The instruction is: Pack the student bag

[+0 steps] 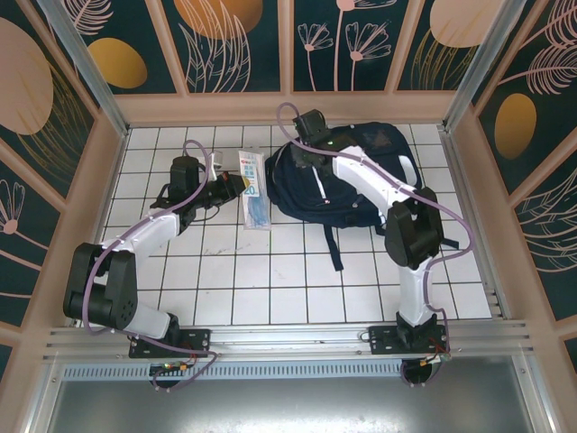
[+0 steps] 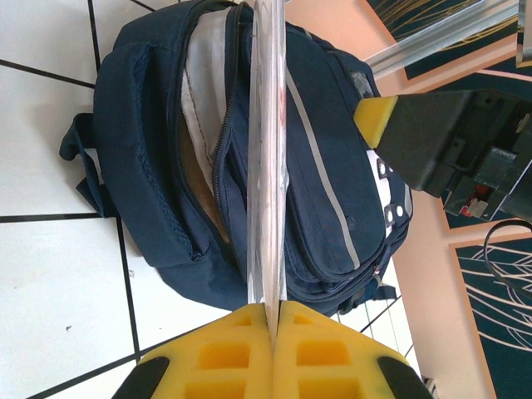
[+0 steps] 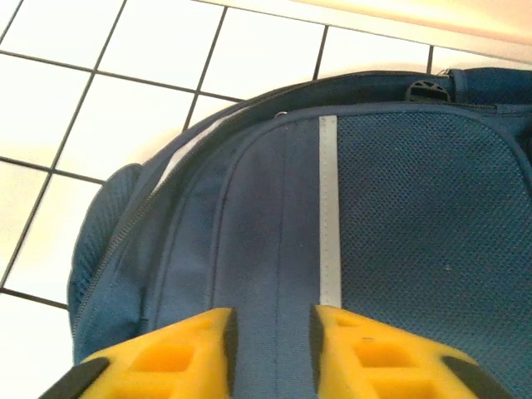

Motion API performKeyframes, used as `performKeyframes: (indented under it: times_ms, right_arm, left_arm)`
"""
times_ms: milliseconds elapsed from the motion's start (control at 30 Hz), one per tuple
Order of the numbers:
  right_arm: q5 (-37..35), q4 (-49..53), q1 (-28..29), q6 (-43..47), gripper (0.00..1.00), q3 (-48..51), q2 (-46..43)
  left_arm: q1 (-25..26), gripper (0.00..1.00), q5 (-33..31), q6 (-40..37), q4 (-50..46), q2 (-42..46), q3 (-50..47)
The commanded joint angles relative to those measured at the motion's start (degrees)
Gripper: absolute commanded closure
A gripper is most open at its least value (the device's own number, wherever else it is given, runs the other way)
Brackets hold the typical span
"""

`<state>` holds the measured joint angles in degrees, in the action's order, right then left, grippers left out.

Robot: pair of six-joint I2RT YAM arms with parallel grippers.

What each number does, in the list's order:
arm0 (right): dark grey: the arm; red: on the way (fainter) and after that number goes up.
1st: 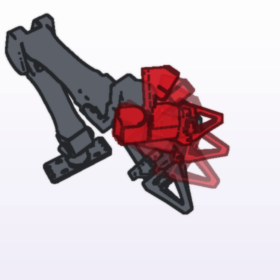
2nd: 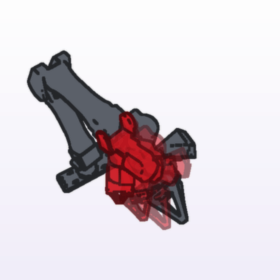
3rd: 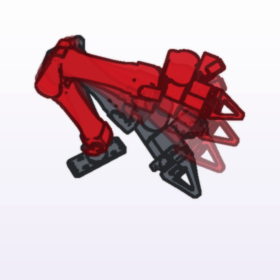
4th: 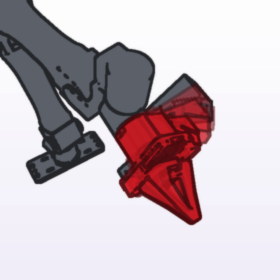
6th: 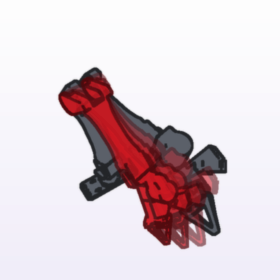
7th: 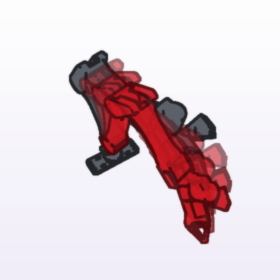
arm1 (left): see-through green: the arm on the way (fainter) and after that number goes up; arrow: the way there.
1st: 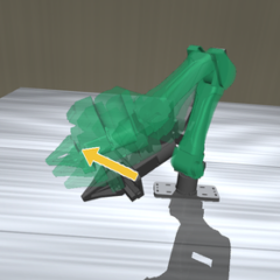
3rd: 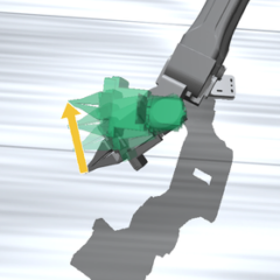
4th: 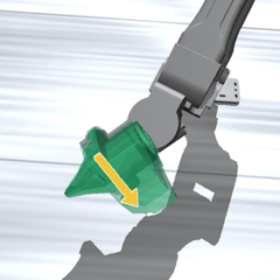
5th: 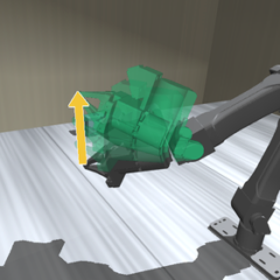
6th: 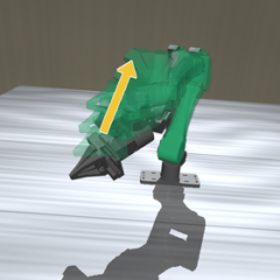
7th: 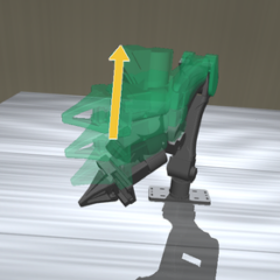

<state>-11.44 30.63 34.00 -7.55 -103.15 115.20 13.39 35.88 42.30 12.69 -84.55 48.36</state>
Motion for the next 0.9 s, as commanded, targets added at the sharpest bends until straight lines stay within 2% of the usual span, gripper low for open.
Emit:
performKeyframes:
  times_ms: [0,300,333,367,433,467,700,867]
  right_arm:
    - [0.9,2.1,2.0,-0.9,0.58,-1.8,3.3]
    - [-5.3,2.6,2.3,-2.3,0.58,-0.9,9.8]
    - [-5.2,2.4,2.2,-2.2,0.63,-0.3,9.9]
    - [-5.4,2.4,2.2,-2.2,0.76,0.0,10.1]
    - [-7.0,3.1,2.0,-2.5,0.96,0.1,10.3]
    - [-7.6,3.0,1.9,-2.6,1.0,0.3,9.9]
    - [-10.3,0.7,1.0,-1.1,1.0,1.8,2.1]
    - [-11.0,0.7,-0.4,-0.3,1.0,1.1,-3.2]
  left_arm:
    - [-0.5,1.0,0.8,0.6,2.1,1.0,0.8]
    - [-0.4,1.0,0.6,0.1,1.0,2.2,0.0]
    - [-0.4,1.0,0.6,0.1,0.9,2.3,-0.1]
    - [-0.4,1.0,0.6,0.2,1.0,2.4,-0.1]
    - [-0.4,1.0,0.7,0.4,1.2,2.4,-0.1]
    - [-0.4,1.0,0.8,0.6,1.6,2.3,-0.3]
    - [-0.2,1.0,2.0,4.9,7.3,0.7,-0.4]
    - [2.3,1.0,1.2,8.1,11.4,-3.1,1.7]
